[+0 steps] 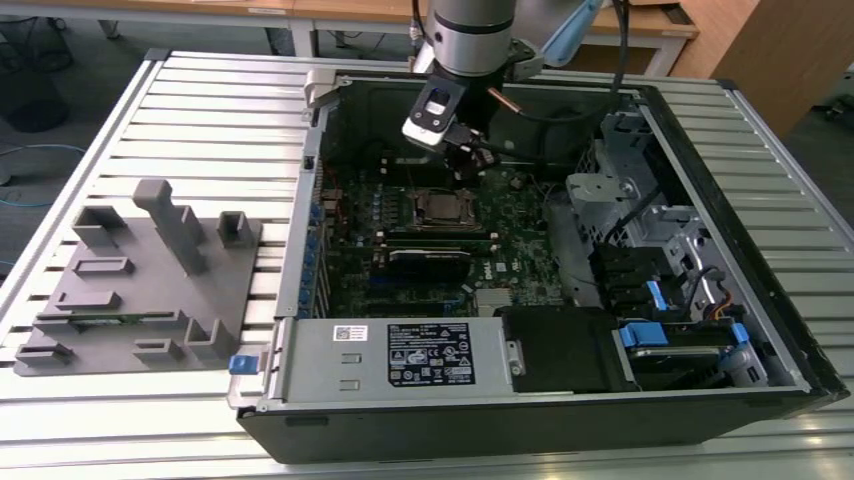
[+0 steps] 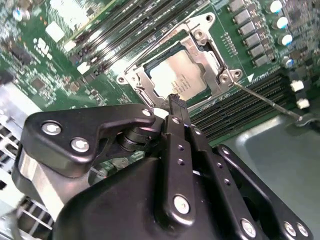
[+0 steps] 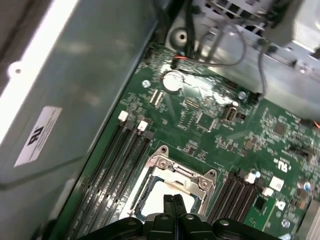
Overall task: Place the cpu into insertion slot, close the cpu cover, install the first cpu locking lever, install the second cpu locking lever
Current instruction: 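Close the cpu cover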
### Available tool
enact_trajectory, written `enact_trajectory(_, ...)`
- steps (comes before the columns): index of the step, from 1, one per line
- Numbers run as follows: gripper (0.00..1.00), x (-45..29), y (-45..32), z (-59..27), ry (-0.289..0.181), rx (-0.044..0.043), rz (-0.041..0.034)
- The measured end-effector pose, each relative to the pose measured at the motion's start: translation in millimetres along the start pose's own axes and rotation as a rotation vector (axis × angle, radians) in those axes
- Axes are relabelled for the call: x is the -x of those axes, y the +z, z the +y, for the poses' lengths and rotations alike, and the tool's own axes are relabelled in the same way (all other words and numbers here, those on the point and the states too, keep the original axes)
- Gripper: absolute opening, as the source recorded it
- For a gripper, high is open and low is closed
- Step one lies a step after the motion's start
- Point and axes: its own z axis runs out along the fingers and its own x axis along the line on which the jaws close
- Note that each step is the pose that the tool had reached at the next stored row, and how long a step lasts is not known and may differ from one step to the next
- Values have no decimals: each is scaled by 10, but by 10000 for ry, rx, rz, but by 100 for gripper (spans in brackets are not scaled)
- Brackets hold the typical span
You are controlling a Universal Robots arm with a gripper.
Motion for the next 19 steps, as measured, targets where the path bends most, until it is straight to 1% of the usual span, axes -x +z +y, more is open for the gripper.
enact_trajectory(19,11,-1,16,-1,-3454,173,135)
